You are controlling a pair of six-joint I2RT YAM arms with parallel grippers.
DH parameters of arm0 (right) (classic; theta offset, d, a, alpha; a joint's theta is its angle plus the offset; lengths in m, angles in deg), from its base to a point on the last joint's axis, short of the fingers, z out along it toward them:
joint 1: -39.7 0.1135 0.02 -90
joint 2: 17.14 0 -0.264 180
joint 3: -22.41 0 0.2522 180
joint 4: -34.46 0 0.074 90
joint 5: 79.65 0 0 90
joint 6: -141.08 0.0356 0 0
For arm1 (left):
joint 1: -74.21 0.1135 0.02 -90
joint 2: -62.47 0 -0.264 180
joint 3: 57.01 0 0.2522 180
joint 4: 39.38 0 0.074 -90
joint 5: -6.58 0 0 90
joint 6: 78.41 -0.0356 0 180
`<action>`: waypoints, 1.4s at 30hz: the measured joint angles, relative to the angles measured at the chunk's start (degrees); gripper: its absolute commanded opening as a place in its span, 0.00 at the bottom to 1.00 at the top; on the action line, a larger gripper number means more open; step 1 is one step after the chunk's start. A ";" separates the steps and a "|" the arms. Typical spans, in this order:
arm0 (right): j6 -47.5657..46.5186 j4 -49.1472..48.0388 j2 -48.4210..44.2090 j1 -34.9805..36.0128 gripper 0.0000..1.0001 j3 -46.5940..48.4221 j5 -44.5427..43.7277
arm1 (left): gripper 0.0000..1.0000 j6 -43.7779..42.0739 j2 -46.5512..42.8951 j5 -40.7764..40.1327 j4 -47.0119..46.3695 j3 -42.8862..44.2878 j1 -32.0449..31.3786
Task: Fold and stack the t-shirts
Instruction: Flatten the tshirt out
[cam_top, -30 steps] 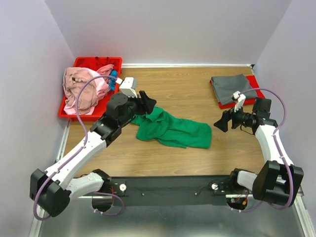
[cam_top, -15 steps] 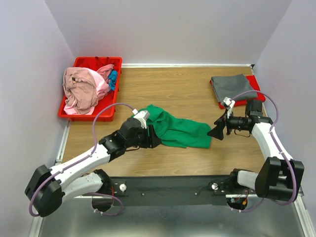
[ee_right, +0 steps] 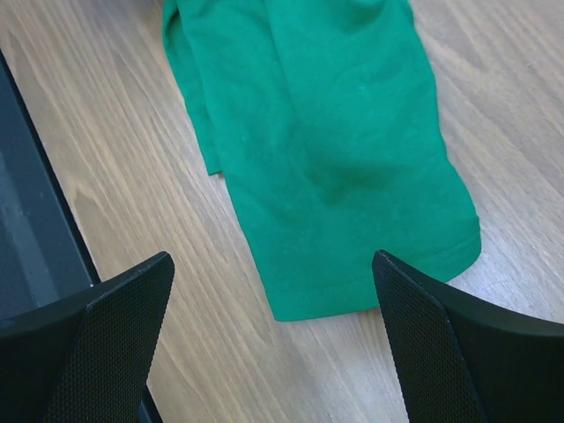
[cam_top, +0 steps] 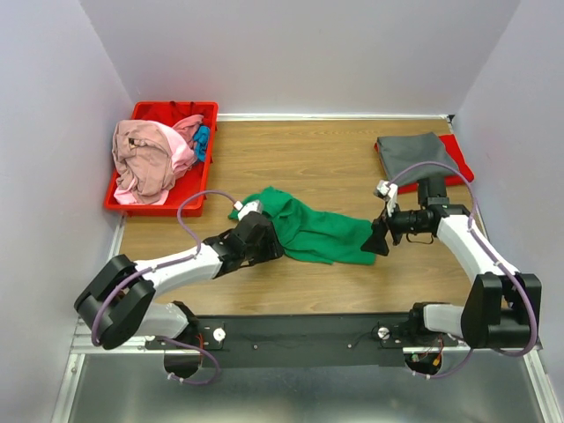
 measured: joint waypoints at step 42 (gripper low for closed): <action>1.64 -5.38 8.11 25.94 0.53 -3.39 -23.54 | 0.00 -5.60 0.70 -10.67 3.10 9.40 1.29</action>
